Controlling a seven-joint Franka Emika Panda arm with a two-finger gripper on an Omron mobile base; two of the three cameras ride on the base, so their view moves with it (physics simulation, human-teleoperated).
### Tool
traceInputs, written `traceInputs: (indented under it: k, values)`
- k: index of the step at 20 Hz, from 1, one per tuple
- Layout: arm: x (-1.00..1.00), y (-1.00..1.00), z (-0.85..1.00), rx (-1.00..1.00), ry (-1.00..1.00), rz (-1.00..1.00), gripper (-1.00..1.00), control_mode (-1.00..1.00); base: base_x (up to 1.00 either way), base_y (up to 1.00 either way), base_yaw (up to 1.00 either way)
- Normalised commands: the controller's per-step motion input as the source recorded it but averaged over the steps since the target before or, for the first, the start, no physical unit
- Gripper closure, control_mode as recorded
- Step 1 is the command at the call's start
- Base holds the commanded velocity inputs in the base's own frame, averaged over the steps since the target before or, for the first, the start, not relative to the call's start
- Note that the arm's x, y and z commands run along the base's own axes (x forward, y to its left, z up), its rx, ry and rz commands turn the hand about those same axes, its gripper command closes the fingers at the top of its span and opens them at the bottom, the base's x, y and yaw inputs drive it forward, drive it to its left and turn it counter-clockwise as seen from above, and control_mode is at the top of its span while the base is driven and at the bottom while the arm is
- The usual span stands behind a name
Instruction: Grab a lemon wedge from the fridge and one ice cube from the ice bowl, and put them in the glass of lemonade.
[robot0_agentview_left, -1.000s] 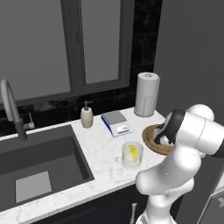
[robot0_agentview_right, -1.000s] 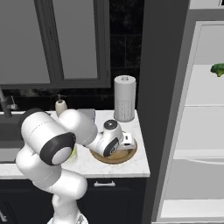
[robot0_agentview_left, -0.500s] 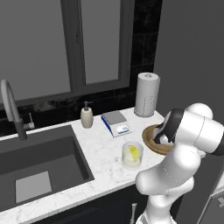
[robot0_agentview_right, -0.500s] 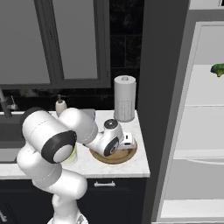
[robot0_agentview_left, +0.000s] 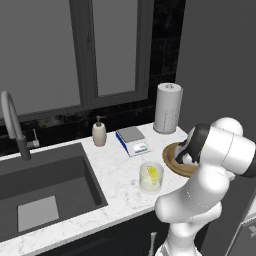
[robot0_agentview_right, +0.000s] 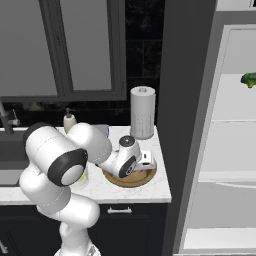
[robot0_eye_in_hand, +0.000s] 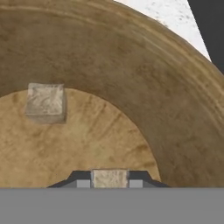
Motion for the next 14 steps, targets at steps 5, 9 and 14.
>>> traceInputs:
  k: [5, 9, 14]
  values:
    - [0.00, 0.00, 0.00, 0.00, 0.00, 0.00, 1.00, -1.00, 0.00, 0.00, 0.00]
    - [-0.12, 0.00, 0.20, 0.00, 0.00, 0.00, 1.00, -1.00, 0.00, 0.00, 0.00]
    - [-0.11, 0.06, 0.57, 0.00, -0.01, 0.00, 1.00, -1.00, 0.00, 0.00, 0.00]
